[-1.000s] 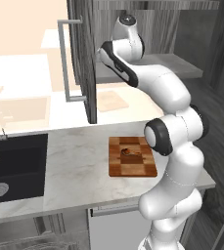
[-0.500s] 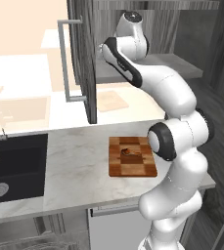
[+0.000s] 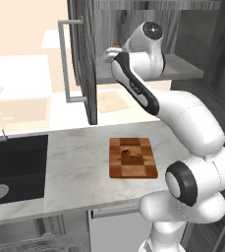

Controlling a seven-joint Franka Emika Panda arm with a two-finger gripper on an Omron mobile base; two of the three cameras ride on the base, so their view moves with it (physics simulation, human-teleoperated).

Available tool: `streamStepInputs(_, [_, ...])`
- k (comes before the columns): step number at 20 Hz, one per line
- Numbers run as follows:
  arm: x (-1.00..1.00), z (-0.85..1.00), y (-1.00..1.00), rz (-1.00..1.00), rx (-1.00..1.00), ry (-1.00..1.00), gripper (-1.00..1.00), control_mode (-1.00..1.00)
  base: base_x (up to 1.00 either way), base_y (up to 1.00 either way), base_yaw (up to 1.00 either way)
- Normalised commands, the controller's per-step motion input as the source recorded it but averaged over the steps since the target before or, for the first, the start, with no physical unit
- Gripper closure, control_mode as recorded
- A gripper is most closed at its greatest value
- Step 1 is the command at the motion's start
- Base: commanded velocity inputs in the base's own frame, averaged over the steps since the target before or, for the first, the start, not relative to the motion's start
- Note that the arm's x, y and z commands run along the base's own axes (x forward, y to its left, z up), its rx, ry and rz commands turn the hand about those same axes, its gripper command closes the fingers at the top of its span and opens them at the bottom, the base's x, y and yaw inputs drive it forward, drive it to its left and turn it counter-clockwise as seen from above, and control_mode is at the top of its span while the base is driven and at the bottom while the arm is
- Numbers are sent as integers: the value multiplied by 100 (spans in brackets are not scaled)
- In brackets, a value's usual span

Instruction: Open the cabinet, retrieve the rolling pin, and place it next to the meat on the cutting board to prepare for tenderizing.

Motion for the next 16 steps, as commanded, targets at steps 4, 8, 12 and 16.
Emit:
streamStepInputs(4, [-100, 0, 0, -11, 16, -15, 100, -100, 0, 0, 0])
streamStepInputs(8, [-100, 0, 0, -12, 17, -10, 100, -100, 0, 0, 0])
streamStepInputs(12, [-100, 0, -2, -11, 16, -7, 100, -100, 0, 0, 0])
streamStepInputs(16, [-100, 0, -1, -11, 16, -2, 100, -100, 0, 0, 0])
